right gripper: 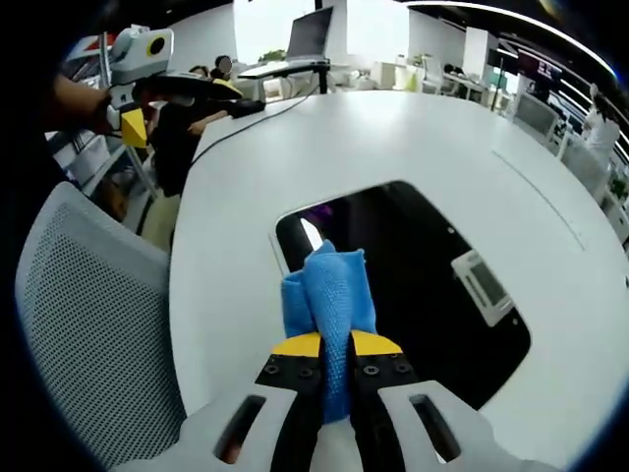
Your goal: Wipe the mirror surface with the cleaning cloth until all visible marks leave the cleaned area.
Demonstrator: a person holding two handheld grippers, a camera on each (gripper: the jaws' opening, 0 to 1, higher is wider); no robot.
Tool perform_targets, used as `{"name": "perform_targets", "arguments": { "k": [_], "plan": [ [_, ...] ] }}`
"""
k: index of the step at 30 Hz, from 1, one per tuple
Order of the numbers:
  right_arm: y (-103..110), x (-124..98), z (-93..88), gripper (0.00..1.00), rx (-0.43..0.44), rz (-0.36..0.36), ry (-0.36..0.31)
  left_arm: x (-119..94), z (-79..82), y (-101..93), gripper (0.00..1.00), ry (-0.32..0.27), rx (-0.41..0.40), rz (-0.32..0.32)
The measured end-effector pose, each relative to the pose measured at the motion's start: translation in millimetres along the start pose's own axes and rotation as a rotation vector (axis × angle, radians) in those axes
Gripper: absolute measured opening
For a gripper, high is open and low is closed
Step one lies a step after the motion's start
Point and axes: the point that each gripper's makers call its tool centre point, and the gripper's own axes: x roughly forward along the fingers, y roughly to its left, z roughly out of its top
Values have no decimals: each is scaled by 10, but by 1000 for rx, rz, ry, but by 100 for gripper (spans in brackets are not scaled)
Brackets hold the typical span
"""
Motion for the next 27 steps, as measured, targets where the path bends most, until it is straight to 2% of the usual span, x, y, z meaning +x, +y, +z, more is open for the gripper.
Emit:
{"name": "perform_targets", "arguments": {
  "k": [12,27],
  "plan": [
    [-23,15,24,4,6,-3,4,32,-36,-16,100,6,-9,-1],
    [-182,62,90,4,-8,-20,-3,12,-74,26,100,14,-20,15]
  ]
}}
